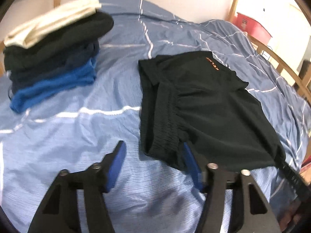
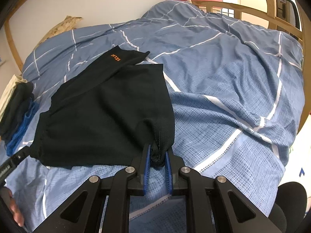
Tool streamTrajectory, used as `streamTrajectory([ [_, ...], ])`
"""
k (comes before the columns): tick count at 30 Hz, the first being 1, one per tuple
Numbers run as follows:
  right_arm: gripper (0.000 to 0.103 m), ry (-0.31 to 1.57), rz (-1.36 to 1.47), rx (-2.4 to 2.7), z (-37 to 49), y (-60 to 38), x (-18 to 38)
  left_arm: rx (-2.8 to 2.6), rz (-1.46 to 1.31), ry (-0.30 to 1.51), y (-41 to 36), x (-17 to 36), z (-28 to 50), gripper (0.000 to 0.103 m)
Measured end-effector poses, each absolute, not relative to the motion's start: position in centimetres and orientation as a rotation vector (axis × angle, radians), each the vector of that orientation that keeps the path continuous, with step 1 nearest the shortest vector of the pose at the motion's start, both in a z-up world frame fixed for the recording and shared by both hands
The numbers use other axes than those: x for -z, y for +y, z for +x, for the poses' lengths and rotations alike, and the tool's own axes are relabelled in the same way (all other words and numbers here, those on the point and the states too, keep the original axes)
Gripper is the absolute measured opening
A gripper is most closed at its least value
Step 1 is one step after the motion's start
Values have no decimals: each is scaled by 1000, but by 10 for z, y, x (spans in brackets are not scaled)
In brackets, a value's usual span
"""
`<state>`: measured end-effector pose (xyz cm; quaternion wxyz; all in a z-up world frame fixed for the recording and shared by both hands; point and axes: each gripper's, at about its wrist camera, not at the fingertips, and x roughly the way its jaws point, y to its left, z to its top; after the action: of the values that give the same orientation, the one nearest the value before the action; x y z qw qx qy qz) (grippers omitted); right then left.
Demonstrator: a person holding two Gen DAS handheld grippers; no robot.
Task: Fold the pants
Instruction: 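Grasp the black shorts' hem with the right gripper while the left gripper grasps the other hem corner, then lift the shorts' hem with both grippers and fold it over toward the waistband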
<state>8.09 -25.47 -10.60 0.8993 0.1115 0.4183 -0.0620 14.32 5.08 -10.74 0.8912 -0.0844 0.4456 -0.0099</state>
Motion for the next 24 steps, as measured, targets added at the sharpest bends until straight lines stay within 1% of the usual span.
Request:
streamTrajectory([
  [1,15,867,230,130,81,-255,106,18,-184,933,51,110,144,50],
  [4,15,872,224,135,82,-254,108,8,-227,966,52,120,148,47],
  [11,15,885,196,141,87,-250,111,-11,-300,1005,55,135,155,47],
  [12,15,887,193,141,88,-249,112,-13,-308,1009,55,138,157,45],
  [14,15,892,187,141,89,-248,113,-13,-323,1008,56,142,158,35],
  [16,15,889,178,137,88,-247,113,-9,-331,1001,55,143,159,29],
  [20,15,876,200,126,87,-250,111,-7,-298,979,51,132,153,24],
  [21,15,870,208,122,86,-251,109,-7,-286,968,50,126,150,20],
  [24,14,837,232,113,82,-258,97,-2,-266,933,46,108,142,19],
])
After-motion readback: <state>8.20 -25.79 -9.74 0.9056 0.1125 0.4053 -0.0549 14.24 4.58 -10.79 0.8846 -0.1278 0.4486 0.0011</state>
